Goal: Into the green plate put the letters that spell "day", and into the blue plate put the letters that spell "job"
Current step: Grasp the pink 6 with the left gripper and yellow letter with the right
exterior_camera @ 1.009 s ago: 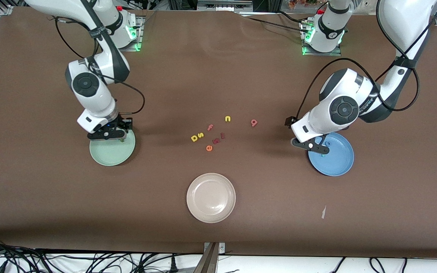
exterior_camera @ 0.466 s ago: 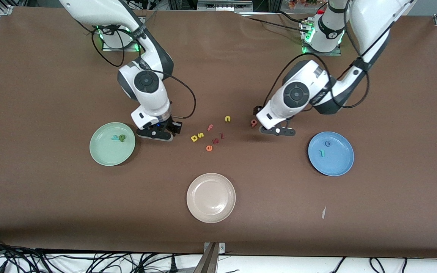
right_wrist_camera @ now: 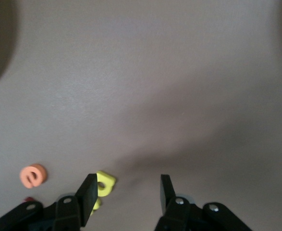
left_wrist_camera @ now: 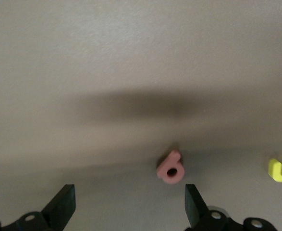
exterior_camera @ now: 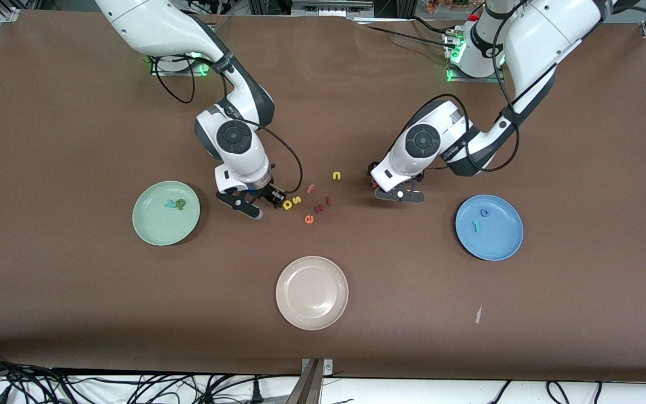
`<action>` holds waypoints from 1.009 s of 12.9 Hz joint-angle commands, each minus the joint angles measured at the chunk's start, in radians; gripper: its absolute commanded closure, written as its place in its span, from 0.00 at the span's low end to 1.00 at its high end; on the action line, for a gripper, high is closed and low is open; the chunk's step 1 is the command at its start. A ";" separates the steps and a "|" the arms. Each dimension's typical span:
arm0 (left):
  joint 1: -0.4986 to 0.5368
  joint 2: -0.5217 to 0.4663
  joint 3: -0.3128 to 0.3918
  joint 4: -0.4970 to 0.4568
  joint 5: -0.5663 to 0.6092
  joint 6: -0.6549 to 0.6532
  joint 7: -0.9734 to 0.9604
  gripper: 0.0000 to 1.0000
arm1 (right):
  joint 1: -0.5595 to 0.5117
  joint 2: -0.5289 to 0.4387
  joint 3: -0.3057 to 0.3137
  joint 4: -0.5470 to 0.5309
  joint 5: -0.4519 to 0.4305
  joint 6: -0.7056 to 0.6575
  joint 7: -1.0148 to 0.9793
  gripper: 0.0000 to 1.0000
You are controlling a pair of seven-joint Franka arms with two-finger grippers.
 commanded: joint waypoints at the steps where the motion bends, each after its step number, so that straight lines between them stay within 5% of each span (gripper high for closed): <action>1: -0.034 0.078 0.008 0.034 0.145 0.032 -0.034 0.00 | 0.072 0.054 -0.043 0.056 0.016 0.011 0.080 0.39; 6: -0.066 0.089 0.011 0.036 0.151 0.036 -0.039 0.05 | 0.140 0.111 -0.092 0.059 0.010 0.080 0.136 0.39; 10: -0.066 0.101 0.013 0.036 0.180 0.036 -0.039 0.57 | 0.155 0.133 -0.106 0.073 0.002 0.086 0.137 0.42; 13: -0.066 0.104 0.013 0.036 0.180 0.036 -0.039 0.77 | 0.155 0.134 -0.107 0.073 -0.009 0.087 0.137 0.52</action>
